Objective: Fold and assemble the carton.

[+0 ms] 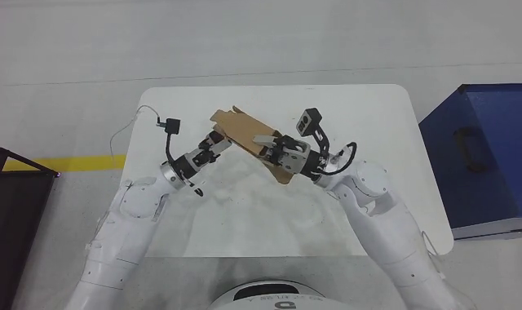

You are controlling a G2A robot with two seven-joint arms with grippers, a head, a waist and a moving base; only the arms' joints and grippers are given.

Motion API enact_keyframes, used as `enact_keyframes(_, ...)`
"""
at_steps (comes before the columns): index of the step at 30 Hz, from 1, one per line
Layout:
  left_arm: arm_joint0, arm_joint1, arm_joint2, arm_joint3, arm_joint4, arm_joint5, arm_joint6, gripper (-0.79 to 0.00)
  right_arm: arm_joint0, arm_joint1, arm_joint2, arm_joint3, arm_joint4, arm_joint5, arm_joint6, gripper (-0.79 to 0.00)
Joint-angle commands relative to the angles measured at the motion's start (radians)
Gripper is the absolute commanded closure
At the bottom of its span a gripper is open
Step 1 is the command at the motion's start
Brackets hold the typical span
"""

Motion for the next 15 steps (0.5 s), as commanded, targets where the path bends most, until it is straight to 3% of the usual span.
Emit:
enact_keyframes(1,0.005,-0.001,-0.002,0.001,0.004,0.013,0.027,-0.785,0.003,0.003,0.014,0.021,0.03,-0.007,0.044,0.0)
enact_keyframes(10,0.046,0.003,-0.035,-0.006,-0.07,0.014,0.054,-0.785,0.025,0.011,0.028,0.035,-0.019,0.0,0.078,0.0)
enact_keyframes(15,0.076,0.006,-0.081,-0.001,-0.19,0.017,0.072,-0.785,0.025,0.011,0.028,0.035,-0.019,0.0,0.078,0.0)
